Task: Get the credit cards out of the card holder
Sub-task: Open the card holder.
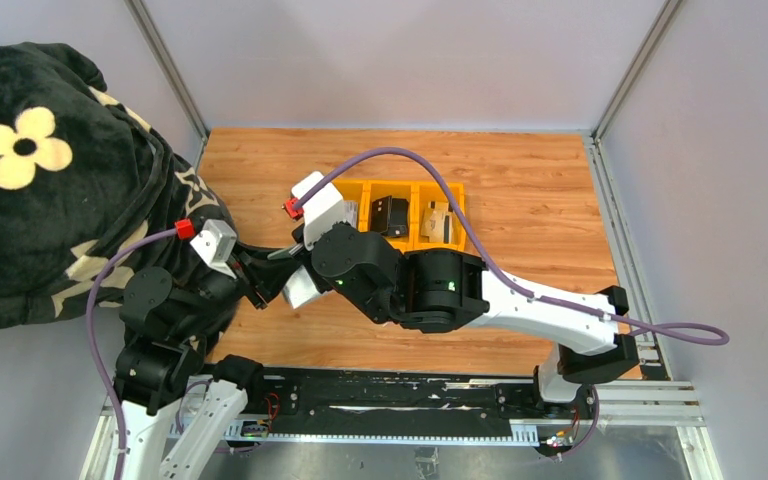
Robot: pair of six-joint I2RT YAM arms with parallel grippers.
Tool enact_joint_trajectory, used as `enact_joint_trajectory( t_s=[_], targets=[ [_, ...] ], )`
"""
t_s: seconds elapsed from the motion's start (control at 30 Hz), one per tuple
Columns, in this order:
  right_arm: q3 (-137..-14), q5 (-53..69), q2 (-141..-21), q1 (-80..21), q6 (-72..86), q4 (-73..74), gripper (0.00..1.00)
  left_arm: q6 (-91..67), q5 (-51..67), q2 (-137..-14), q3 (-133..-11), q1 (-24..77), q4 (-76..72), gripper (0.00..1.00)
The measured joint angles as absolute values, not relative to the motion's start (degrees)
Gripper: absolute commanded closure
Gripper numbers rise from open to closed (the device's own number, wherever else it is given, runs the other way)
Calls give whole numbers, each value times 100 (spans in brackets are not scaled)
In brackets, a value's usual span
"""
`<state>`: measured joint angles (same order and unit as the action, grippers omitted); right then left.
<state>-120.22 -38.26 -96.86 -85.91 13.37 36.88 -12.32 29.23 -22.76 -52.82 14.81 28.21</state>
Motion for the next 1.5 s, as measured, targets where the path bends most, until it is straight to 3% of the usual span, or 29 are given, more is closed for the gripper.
enact_joint_trajectory(
  t_s=[0.07, 0.17, 0.23, 0.37, 0.4, 0.6, 0.83, 1.07, 1.2, 1.5],
  targets=[
    [-12022, -3712, -9675, -8591, 1374, 3688, 100, -1238, 3131, -2329, -5288, 1481, 2799, 73],
    [-12020, -3592, -9660, -8591, 1398, 3691, 100, -1240, 3345, -2379, -5308, 1481, 2777, 87],
    [-12018, -3522, -9651, -8591, 1406, 3686, 93, -1214, 3465, -2392, -5330, 1481, 2770, 98],
    [-11935, -3293, -9568, -8584, 1481, 3629, 55, -1243, 3686, -2403, -5369, 1481, 2759, 100],
    [-11824, -3087, -9474, -8569, 1511, 3581, 49, -1271, 3785, -2425, -5400, 1481, 2759, 100],
    [-10355, -937, -8407, -7778, 1710, 2888, 30, -1693, 4278, -2746, -5706, 1481, 2740, 100],
    [-8385, 906, -6510, -6997, 1551, 1826, 26, -2738, 4477, -3146, -6040, 1481, 2359, 100],
    [-6845, 1175, -5179, -6869, 939, 744, 26, -3699, 4683, -3599, -6469, 1481, 2078, 100],
    [-6141, 1426, -5210, -6571, 882, 152, 25, -4307, 4912, -3830, -6632, 1481, 1944, 100],
    [-6025, 2206, -5892, -6219, 1116, -609, 26, -4943, 5212, -3997, -6670, 1481, 1850, 100]
  ],
)
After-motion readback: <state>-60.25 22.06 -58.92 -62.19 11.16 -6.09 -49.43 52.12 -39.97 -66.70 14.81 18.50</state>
